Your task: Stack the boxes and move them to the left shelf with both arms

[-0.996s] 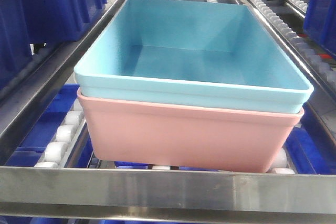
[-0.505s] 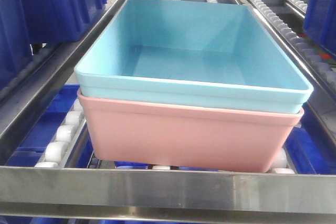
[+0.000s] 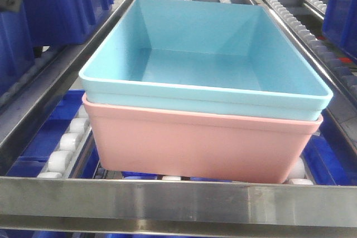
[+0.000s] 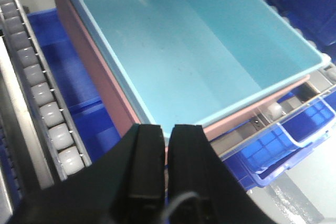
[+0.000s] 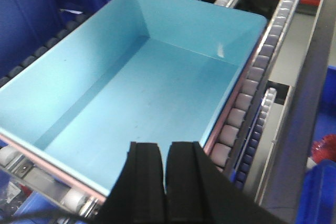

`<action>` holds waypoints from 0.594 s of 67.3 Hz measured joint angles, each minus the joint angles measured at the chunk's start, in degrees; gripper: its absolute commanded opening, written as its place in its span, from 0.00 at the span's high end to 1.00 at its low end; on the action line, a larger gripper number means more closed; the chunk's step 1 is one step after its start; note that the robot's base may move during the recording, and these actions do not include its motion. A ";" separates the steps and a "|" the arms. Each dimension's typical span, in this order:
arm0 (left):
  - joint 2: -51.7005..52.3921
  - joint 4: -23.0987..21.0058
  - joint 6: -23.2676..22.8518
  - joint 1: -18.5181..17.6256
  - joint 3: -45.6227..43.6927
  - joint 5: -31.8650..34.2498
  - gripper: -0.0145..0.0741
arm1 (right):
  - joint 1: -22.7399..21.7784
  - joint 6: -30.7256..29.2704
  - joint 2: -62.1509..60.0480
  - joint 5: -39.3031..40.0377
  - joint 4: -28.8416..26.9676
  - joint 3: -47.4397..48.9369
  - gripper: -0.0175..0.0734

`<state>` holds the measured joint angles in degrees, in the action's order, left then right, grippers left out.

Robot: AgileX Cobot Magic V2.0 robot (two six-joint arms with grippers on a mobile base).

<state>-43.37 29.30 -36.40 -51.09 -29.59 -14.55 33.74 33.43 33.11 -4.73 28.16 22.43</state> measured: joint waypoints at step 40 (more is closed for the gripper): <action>1.90 0.31 0.00 0.00 2.19 -0.98 0.83 | 0.00 0.00 -1.28 1.69 0.33 -2.96 0.75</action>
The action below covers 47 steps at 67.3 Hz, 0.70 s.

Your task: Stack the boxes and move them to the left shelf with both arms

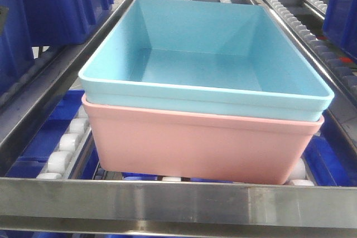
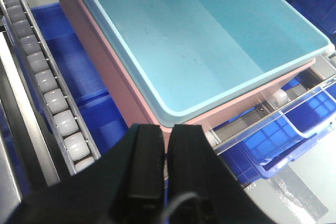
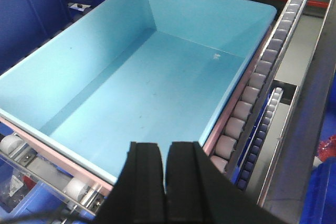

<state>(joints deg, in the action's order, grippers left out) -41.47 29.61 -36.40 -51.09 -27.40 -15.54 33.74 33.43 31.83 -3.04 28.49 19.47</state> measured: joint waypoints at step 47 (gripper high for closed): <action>7.92 -34.33 39.95 4.43 7.25 9.12 0.83 | 0.00 0.00 0.00 -0.25 0.00 -0.09 0.75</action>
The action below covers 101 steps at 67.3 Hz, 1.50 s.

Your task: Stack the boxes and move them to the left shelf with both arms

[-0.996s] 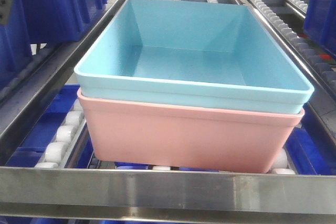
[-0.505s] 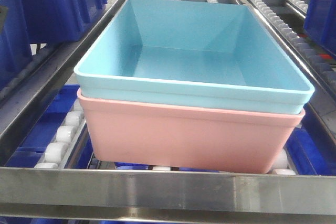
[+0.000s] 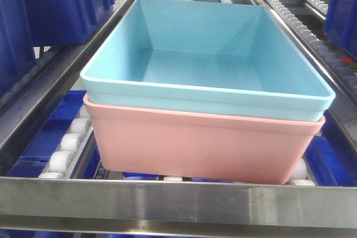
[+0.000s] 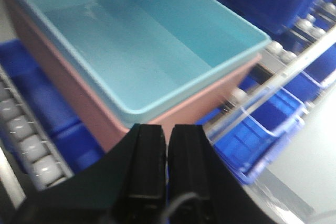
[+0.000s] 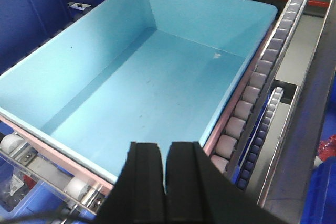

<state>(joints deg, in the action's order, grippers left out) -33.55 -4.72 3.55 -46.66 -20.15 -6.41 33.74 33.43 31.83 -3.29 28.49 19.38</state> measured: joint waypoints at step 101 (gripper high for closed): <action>34.12 -0.26 0.52 40.10 21.88 6.11 0.83 | 0.00 0.00 0.00 -0.11 0.00 0.00 0.75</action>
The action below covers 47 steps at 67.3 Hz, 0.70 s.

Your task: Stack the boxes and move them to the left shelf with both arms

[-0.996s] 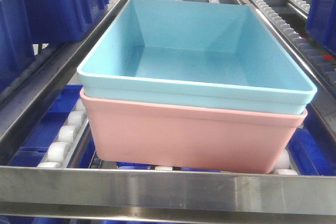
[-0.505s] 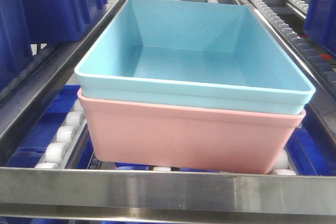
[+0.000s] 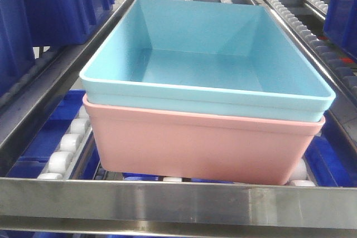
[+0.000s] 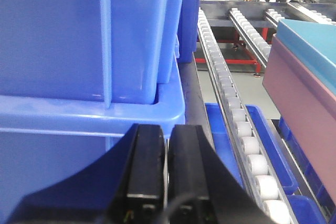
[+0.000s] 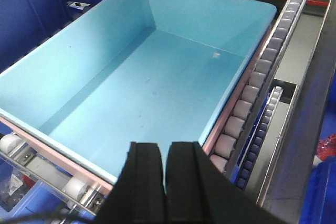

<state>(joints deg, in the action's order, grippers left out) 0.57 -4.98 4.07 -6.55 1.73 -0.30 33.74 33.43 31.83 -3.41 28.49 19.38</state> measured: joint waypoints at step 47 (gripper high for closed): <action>0.00 0.00 0.00 0.00 0.00 -0.08 0.83 | -4.64 -10.00 -0.39 0.01 -8.18 -0.02 0.75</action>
<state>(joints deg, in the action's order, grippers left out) 0.57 -4.98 4.07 -6.55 1.73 -0.39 29.10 23.43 31.43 -3.40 20.31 19.36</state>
